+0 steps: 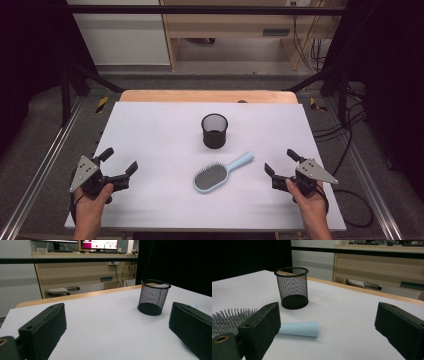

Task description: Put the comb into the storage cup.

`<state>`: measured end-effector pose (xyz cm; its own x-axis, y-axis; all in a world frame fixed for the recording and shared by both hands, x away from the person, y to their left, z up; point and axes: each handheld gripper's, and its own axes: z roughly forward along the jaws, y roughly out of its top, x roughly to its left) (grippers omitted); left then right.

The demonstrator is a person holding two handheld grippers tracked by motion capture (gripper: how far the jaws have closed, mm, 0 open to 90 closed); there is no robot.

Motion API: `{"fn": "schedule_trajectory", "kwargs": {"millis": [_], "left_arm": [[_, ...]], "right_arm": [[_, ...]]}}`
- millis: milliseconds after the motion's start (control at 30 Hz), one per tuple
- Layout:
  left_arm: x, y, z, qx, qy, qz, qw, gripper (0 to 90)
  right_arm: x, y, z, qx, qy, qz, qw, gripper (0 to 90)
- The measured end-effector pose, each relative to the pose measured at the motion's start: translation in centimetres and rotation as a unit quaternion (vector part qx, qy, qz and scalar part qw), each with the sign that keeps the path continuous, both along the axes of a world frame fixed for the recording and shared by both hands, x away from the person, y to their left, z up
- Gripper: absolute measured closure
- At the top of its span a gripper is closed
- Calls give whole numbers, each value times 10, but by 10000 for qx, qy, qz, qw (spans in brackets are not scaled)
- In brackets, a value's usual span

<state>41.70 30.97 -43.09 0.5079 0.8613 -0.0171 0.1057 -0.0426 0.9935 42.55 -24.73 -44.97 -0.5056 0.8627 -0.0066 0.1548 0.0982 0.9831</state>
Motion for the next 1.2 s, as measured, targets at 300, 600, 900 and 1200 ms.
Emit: {"fn": "schedule_trajectory", "kwargs": {"millis": [300, 600, 900, 1200], "left_arm": [[0, -1, -2, 58, 22, 39, 10000, 13], [1, -3, -3, 194, 15, 47, 9998, 13], [0, -3, -3, 195, 8, 38, 9998, 14], [0, -1, -2, 150, 2, 93, 9998, 14]], "right_arm": [[1, 5, -3, -157, 419, -68, 9990, 53], [10, 29, -11, -502, 1222, -31, 9912, 63], [31, 53, 3, -742, 1491, 107, 9860, 100], [60, 74, 22, -1071, 1572, -39, 9817, 260]]}}
